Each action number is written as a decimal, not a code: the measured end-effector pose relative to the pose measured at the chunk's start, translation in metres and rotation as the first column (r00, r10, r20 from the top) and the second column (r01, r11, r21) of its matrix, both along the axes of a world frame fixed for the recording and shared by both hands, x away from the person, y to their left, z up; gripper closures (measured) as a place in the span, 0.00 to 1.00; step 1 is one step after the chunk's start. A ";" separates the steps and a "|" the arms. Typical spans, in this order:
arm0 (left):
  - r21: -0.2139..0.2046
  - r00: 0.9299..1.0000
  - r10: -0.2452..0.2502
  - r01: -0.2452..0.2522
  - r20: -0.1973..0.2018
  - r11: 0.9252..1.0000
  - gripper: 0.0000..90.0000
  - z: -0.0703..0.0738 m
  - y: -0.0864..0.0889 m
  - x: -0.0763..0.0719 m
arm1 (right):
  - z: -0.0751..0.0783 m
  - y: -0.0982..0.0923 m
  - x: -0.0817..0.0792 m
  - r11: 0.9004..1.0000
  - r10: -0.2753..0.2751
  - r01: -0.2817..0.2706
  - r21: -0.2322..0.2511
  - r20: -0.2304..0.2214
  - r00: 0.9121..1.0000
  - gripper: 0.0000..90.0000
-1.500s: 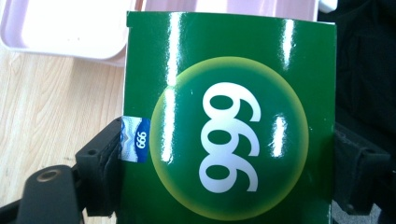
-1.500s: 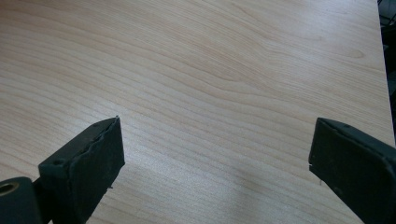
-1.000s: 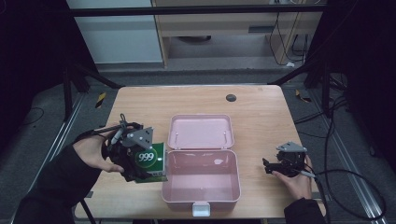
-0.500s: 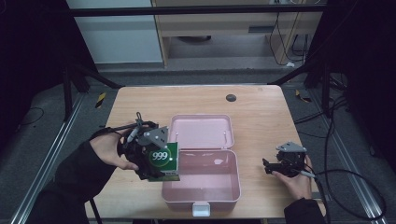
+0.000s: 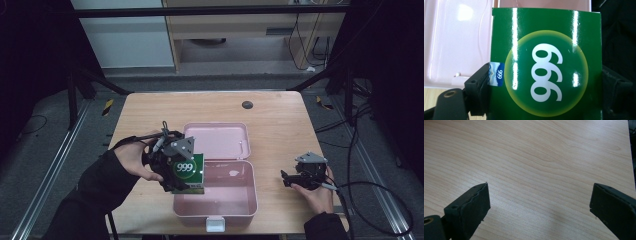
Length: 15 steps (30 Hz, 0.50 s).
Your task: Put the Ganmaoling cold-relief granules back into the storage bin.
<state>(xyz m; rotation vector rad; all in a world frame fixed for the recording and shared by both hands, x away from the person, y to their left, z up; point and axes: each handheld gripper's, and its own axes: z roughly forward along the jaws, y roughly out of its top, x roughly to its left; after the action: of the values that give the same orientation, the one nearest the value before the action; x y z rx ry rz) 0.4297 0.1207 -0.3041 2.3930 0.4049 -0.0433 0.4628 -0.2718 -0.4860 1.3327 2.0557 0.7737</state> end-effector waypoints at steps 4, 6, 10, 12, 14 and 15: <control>-0.011 1.000 0.004 -0.004 -0.016 1.000 0.16 -0.006 -0.005 0.000 | 0.000 -0.001 0.000 1.000 0.002 -0.002 -0.007 -0.002 1.000 0.03; -0.009 1.000 0.003 -0.003 -0.017 1.000 0.16 -0.008 -0.007 0.001 | 0.000 0.000 0.000 1.000 0.002 -0.002 -0.007 0.000 1.000 0.04; -0.011 1.000 -0.003 0.003 -0.024 1.000 0.16 -0.015 -0.010 0.002 | -0.001 0.000 0.000 1.000 0.007 -0.007 -0.009 -0.005 1.000 0.03; -0.008 1.000 -0.008 0.008 -0.025 1.000 0.16 -0.017 -0.012 0.002 | -0.001 0.001 0.000 1.000 0.006 -0.006 -0.009 -0.007 1.000 0.03; -0.009 1.000 -0.008 0.008 -0.029 1.000 0.16 -0.019 -0.013 0.003 | -0.001 0.001 0.000 1.000 0.007 -0.007 -0.010 -0.007 1.000 0.03; -0.010 1.000 -0.007 0.007 -0.030 1.000 0.16 -0.020 -0.013 0.003 | -0.001 0.001 0.000 1.000 0.008 -0.008 -0.011 -0.007 1.000 0.03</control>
<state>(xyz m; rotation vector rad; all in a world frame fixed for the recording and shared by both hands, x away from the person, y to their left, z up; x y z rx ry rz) 0.4327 0.1073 -0.3244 2.3861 0.4095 -0.0850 0.4632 -0.2712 -0.4873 1.3242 2.0690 0.7606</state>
